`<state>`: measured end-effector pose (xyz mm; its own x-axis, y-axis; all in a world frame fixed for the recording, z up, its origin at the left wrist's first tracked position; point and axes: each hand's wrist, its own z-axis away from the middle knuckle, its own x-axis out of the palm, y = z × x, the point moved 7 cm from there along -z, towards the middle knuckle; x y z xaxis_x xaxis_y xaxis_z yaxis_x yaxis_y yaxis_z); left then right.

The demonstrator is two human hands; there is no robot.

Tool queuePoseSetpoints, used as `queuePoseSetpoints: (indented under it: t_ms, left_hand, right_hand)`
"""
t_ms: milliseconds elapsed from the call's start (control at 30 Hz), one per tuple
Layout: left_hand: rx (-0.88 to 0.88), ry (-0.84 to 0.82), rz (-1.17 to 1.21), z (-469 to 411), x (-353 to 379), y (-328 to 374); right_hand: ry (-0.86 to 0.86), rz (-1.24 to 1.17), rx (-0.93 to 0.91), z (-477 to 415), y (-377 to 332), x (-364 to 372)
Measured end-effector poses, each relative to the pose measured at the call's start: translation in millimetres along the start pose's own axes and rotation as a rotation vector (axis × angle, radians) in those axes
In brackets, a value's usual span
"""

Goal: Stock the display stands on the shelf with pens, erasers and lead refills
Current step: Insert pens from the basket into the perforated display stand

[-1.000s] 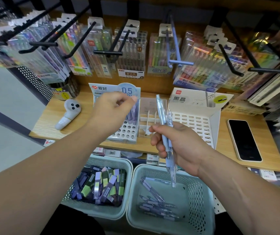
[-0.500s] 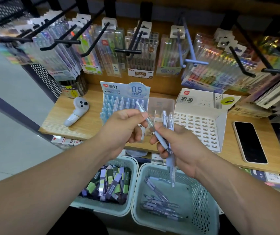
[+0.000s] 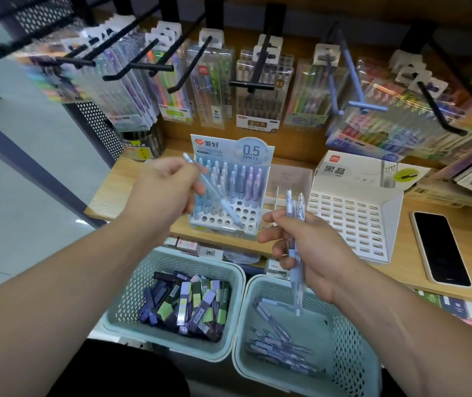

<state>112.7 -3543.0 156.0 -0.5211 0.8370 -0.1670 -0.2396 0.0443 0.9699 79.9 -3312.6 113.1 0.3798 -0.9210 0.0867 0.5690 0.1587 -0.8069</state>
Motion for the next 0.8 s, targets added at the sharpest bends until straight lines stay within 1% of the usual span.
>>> queuePoseSetpoints:
  t_ms: [133, 200, 267, 367, 533, 800]
  left_hand:
    - [0.263, 0.027, -0.519, -11.1, -17.8, -2.0]
    - [0.355, 0.031, -0.691, -14.4, -14.6, -5.9]
    - [0.391, 0.039, -0.782, -17.9, -10.0, -10.5]
    - [0.403, 0.036, -0.853, -22.9, -4.7, -16.6]
    - [0.309, -0.033, -0.875, -27.3, 0.0, -27.1]
    - [0.265, -0.006, -0.890, -29.9, 1.3, -29.5]
  right_hand:
    - [0.020, 0.028, -0.014, -0.4, -1.3, -2.7]
    - [0.012, 0.045, -0.019, 0.4, -2.0, -0.5]
    - [0.001, 0.056, -0.020, 1.5, -1.9, 0.8]
    - [-0.001, 0.063, -0.019, 1.7, -1.4, -1.2]
    - [0.001, 0.054, -0.027, 2.3, -4.6, -6.3]
    - [0.000, 0.030, -0.041, 5.9, -9.3, -9.9]
